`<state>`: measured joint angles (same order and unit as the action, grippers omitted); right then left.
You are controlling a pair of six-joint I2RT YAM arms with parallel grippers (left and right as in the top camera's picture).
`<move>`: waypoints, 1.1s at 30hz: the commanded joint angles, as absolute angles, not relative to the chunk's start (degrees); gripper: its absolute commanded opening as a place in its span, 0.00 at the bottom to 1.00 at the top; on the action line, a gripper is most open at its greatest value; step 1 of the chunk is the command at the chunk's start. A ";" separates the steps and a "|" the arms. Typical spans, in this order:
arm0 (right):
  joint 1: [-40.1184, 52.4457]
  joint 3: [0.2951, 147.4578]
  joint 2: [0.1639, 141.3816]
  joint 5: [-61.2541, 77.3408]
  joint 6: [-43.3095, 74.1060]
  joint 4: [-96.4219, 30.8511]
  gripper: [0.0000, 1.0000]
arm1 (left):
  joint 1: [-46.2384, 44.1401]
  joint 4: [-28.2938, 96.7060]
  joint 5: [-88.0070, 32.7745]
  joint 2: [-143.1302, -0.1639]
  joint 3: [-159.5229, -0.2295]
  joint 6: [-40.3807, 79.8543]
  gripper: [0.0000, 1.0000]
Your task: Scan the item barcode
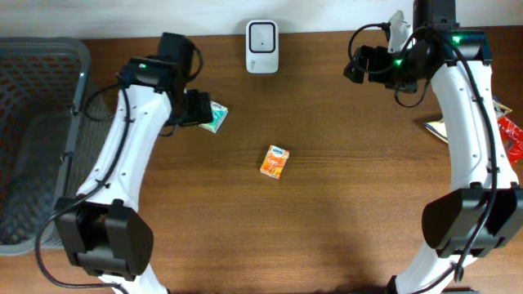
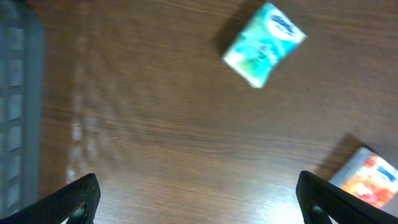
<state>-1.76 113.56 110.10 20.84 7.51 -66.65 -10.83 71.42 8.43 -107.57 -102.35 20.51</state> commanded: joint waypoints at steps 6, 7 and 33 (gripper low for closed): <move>-1.52 113.45 110.10 20.49 7.29 -66.67 0.99 | -9.19 71.68 2.11 -106.80 -103.00 19.86 0.99; -1.52 113.45 110.08 20.49 7.29 -66.67 0.99 | -9.19 71.64 2.17 -106.80 -103.00 19.86 0.99; -1.52 113.45 110.08 20.49 7.31 -66.67 0.99 | -9.19 71.66 2.17 -106.80 -103.00 19.86 0.99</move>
<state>-1.76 113.56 110.10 20.84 7.49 -66.65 -9.19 71.44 2.94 -107.57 -102.35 20.53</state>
